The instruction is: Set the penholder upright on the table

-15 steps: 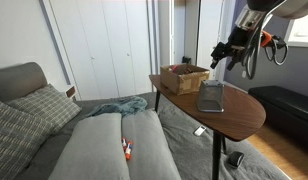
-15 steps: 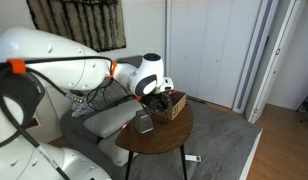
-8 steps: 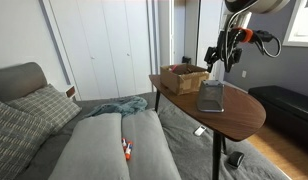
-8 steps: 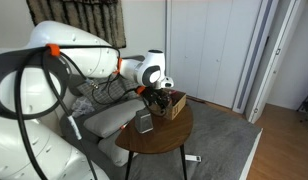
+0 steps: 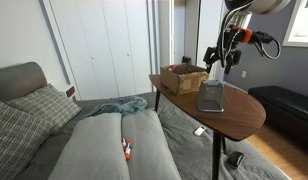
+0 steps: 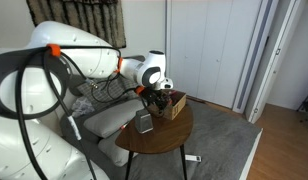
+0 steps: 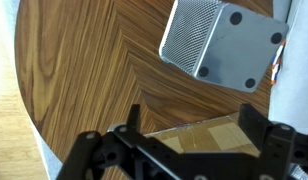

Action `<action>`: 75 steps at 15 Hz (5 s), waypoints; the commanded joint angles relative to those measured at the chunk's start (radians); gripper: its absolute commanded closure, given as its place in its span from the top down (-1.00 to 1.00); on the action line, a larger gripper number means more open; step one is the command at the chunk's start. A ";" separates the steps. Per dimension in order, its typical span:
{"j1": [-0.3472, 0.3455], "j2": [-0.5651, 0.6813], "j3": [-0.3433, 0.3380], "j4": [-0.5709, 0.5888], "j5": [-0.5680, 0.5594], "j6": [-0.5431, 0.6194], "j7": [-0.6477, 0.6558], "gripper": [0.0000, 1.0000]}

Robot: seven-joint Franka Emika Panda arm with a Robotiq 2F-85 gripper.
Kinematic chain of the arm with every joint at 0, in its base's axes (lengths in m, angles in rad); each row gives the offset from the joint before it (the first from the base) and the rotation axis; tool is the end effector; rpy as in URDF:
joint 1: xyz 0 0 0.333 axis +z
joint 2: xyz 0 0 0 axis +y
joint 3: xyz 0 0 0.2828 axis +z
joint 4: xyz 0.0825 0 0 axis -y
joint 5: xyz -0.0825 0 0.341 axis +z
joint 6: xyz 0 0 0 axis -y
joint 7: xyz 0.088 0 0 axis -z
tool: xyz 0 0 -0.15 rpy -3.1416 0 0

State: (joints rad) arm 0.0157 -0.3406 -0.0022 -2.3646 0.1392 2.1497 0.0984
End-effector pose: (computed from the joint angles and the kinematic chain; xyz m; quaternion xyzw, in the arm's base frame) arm 0.4322 0.0166 0.4149 -0.9932 0.0765 -0.0591 0.0643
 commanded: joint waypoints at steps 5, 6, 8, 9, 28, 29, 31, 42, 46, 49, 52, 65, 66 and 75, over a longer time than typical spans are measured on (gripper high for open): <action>0.006 0.057 0.015 0.044 0.050 -0.060 0.047 1.00; 0.006 0.071 0.019 0.054 0.050 -0.073 0.059 1.00; 0.008 0.099 0.021 0.077 0.059 -0.106 0.070 1.00; 0.009 0.110 0.023 0.088 0.061 -0.119 0.075 1.00; 0.013 0.145 0.046 0.190 0.062 -0.301 0.125 1.00; 0.013 0.154 0.049 0.198 0.057 -0.317 0.138 1.00; 0.011 0.186 0.050 0.219 0.058 -0.357 0.162 1.00; -0.006 0.344 0.017 0.362 0.091 -0.525 0.203 1.00; -0.013 0.395 0.003 0.412 0.106 -0.592 0.202 1.00; -0.014 0.428 -0.003 0.440 0.116 -0.627 0.202 1.00; -0.019 0.455 -0.011 0.461 0.139 -0.655 0.203 0.98; -0.025 0.297 -0.031 0.364 0.140 -0.566 0.229 0.09; -0.019 0.260 -0.023 0.341 0.126 -0.546 0.227 0.09; -0.015 -0.044 0.089 0.059 -0.077 -0.209 0.330 0.09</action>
State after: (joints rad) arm 0.0063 -0.2611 0.0520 -2.1673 0.1202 1.8124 0.3575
